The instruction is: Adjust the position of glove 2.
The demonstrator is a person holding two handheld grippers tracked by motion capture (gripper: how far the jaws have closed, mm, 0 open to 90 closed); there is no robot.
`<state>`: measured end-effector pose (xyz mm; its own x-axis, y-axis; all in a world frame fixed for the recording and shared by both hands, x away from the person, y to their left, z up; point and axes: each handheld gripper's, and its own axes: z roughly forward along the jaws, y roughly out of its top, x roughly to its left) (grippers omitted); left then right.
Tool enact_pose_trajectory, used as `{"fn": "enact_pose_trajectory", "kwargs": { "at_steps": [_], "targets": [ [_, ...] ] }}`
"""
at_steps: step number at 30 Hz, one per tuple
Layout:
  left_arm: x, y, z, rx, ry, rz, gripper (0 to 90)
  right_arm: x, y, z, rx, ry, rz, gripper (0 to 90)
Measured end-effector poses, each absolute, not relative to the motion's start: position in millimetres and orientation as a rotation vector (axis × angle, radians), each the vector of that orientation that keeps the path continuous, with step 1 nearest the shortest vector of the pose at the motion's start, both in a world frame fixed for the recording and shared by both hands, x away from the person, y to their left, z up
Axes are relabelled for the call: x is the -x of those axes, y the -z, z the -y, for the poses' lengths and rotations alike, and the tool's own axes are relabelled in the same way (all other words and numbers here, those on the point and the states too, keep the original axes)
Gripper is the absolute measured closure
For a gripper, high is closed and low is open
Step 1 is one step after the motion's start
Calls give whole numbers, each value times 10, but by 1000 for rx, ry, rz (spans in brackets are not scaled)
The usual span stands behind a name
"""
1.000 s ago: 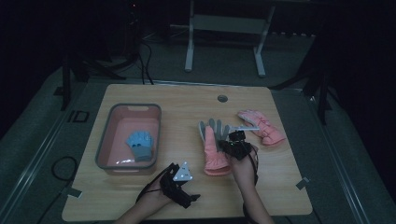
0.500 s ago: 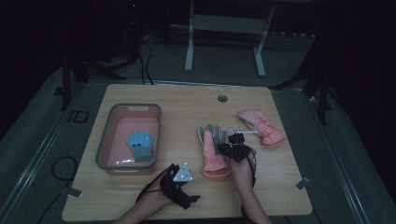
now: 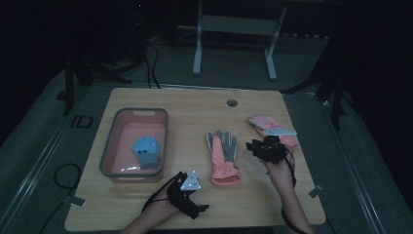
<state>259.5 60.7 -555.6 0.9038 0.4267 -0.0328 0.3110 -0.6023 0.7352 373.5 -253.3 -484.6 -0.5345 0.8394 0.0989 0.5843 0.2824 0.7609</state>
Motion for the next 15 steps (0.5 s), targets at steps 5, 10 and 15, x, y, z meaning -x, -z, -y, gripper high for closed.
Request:
{"fn": "enact_pose_trajectory", "kwargs": {
  "at_steps": [5, 10, 15],
  "targets": [
    [-2586, 5546, -616, -2250, -187, -523, 18, -3888, 4788, 2875, -1241, -1070, -2237, 662],
    [-2576, 5550, -608, -2255, -194, -517, 18, -4103, 4753, 3135, -1197, -1045, -2228, 640],
    [-2586, 5560, -624, -2244, -188, -523, 19, -4316, 4787, 3269, -1211, -988, -2226, 628]
  ]
}}
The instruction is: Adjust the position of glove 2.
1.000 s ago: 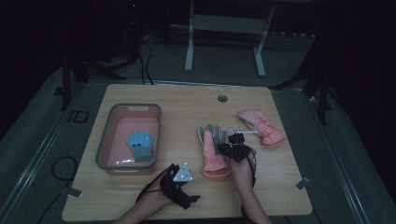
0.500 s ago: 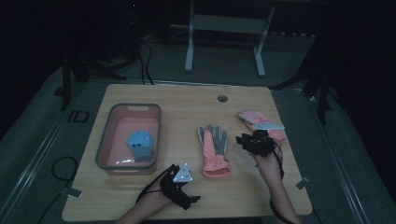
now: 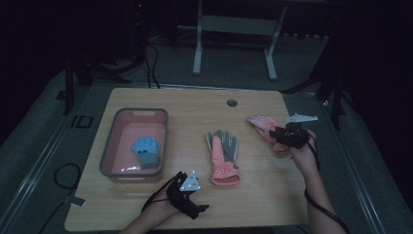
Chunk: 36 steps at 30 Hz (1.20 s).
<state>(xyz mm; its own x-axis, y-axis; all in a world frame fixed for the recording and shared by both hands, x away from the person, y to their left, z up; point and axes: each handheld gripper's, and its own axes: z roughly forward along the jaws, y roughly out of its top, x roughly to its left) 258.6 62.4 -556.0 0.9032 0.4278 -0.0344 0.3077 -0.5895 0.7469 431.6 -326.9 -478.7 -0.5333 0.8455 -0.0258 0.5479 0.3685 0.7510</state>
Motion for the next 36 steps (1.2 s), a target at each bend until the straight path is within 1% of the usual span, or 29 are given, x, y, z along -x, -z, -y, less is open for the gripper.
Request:
{"fn": "enact_pose_trajectory", "kwargs": {
  "at_steps": [2, 5, 9, 11, 12, 15, 17, 18, 20, 23, 26, 32, 36],
  "targets": [
    [-2584, 5556, -628, -2237, -187, -524, 19, -4464, 4827, 3323, -1213, -957, -2240, 613],
    [-2580, 5556, -623, -2240, -187, -520, 18, -4590, 4877, 3387, -1228, -962, -2247, 603],
    [-2586, 5564, -629, -2241, -178, -528, 18, -4731, 4975, 3448, -1239, -965, -2272, 596],
    [-2593, 5569, -628, -2241, -178, -528, 18, -4793, 5046, 3465, -1252, -972, -2303, 567],
    [-2593, 5569, -628, -2241, -178, -528, 19, -4793, 5046, 3465, -1252, -972, -2303, 567],
    [-2598, 5571, -628, -2236, -177, -536, 18, -4847, 5220, 3454, -1290, -962, -2349, 645],
    [-2598, 5573, -630, -2235, -176, -539, 18, -4837, 5244, 3460, -1302, -966, -2332, 728],
    [-2598, 5573, -630, -2234, -176, -539, 19, -4831, 5248, 3463, -1315, -966, -2319, 795],
    [-2597, 5573, -630, -2234, -178, -537, 19, -4806, 5236, 3448, -1329, -943, -2294, 852],
    [-2600, 5575, -632, -2234, -175, -539, 19, -4765, 5177, 3416, -1409, -940, -2221, 882],
    [-2602, 5571, -633, -2233, -174, -538, 18, -4676, 5076, 3369, -1475, -929, -2152, 888],
    [-2581, 5574, -656, -2226, -166, -544, 19, -4364, 4760, 3248, -1551, -889, -2017, 888],
    [-2579, 5578, -634, -2239, -178, -536, 18, -4156, 4678, 3224, -1659, -905, -1925, 889]
  ]
}}
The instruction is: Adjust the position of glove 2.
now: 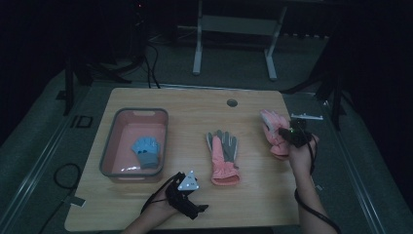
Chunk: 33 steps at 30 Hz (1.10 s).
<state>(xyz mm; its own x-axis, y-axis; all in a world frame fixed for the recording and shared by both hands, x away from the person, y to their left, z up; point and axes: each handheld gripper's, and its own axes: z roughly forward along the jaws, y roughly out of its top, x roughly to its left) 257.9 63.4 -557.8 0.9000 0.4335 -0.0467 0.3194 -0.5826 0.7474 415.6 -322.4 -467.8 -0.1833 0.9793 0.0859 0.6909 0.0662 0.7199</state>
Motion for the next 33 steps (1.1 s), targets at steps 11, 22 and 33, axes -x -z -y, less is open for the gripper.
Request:
{"fn": "enact_pose_trajectory", "kwargs": {
  "at_steps": [11, 22, 33],
  "targets": [
    [-2588, 5569, -624, -2237, -160, -515, 19, -3627, 4608, 3059, -1729, -932, -1804, 889],
    [-2573, 5574, -616, -2248, -170, -499, 19, -3619, 5076, 2827, -1803, -839, -1842, 885],
    [-2579, 5577, -617, -2249, -167, -495, 19, -3632, 5064, 2862, -1687, -887, -1942, 680]
  ]
}}
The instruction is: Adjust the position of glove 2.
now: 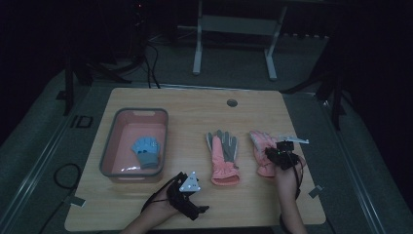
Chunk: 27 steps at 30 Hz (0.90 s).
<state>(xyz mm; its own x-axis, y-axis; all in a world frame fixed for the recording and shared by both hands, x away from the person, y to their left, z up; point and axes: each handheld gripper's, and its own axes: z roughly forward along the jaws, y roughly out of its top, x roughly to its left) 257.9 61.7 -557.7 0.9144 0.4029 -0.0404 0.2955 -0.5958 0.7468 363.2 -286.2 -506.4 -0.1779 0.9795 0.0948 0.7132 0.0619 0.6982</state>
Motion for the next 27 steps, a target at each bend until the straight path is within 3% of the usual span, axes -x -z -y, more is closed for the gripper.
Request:
{"fn": "enact_pose_trajectory", "kwargs": {
  "at_steps": [4, 15, 27],
  "targets": [
    [-2575, 5580, -611, -2251, -170, -492, 19, -3634, 4943, 3002, -1540, -924, -2044, 608],
    [-2578, 5584, -607, -2245, -185, -499, 19, -3811, 4761, 3267, -1292, -848, -2307, 585],
    [-2576, 5584, -610, -2243, -188, -508, 19, -3942, 5079, 3223, -1376, -866, -2370, 552]
  ]
}}
